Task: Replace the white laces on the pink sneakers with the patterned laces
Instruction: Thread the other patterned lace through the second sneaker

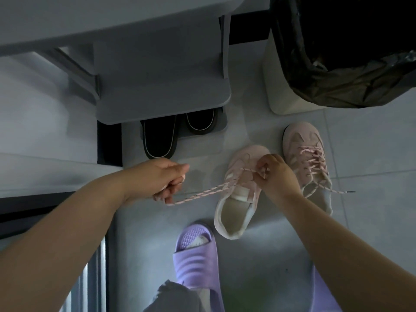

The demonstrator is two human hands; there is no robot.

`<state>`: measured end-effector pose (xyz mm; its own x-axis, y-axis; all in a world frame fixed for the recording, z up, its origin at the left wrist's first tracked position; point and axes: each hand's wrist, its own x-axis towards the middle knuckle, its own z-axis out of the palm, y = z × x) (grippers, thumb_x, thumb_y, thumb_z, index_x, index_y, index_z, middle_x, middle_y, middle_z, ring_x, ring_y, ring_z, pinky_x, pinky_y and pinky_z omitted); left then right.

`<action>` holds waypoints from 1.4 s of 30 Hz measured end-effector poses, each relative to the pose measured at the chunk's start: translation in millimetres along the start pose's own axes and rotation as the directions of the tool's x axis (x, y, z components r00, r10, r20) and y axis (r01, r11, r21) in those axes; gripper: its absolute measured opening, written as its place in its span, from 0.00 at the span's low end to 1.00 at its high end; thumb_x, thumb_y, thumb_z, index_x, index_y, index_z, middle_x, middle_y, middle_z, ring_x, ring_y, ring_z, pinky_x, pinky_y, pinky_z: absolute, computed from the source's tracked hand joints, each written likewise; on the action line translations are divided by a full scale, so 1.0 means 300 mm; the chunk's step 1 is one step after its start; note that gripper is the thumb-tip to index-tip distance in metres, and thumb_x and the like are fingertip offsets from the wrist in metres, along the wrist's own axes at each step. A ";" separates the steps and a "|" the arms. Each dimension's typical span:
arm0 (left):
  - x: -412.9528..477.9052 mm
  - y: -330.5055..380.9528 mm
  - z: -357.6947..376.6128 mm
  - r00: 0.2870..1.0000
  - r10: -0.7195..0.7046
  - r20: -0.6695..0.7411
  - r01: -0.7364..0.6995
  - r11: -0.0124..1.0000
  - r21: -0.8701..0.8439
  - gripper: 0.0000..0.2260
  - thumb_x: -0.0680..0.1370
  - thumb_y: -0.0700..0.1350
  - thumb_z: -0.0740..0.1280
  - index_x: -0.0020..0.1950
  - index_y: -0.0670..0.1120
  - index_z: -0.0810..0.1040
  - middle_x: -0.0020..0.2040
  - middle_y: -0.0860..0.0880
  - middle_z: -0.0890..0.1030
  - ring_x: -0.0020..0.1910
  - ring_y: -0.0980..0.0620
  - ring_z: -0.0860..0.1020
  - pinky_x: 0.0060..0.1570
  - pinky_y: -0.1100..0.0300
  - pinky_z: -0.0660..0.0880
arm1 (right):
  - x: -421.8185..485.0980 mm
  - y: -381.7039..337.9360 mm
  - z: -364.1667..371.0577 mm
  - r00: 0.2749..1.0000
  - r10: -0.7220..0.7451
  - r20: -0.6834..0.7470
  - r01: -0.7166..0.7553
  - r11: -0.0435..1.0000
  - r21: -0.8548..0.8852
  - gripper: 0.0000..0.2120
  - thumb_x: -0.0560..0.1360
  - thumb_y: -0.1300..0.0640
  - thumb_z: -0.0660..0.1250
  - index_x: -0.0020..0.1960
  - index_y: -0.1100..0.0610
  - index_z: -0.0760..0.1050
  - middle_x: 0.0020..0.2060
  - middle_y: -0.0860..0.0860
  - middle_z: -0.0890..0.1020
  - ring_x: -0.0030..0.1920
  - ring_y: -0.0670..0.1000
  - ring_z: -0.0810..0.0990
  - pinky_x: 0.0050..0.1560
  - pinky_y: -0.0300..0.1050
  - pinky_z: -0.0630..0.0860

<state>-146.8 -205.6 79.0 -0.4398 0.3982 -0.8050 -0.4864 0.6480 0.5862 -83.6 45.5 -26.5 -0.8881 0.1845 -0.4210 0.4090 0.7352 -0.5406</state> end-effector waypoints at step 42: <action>-0.037 0.030 0.114 0.908 0.307 0.284 -0.390 0.866 0.314 0.15 0.75 0.56 0.56 0.31 0.52 0.67 0.27 0.55 0.65 0.28 0.60 0.64 0.31 0.69 0.63 | -0.026 0.011 0.070 0.997 -0.007 0.075 0.002 0.998 0.064 0.19 0.67 0.57 0.72 0.57 0.56 0.74 0.55 0.52 0.74 0.52 0.57 0.76 0.48 0.48 0.74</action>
<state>-120.5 -182.2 90.1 -0.3342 0.7448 -0.5776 -0.0123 0.6094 0.7928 -70.8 32.7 -40.4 -0.8729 0.1301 -0.4703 0.4195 0.6923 -0.5872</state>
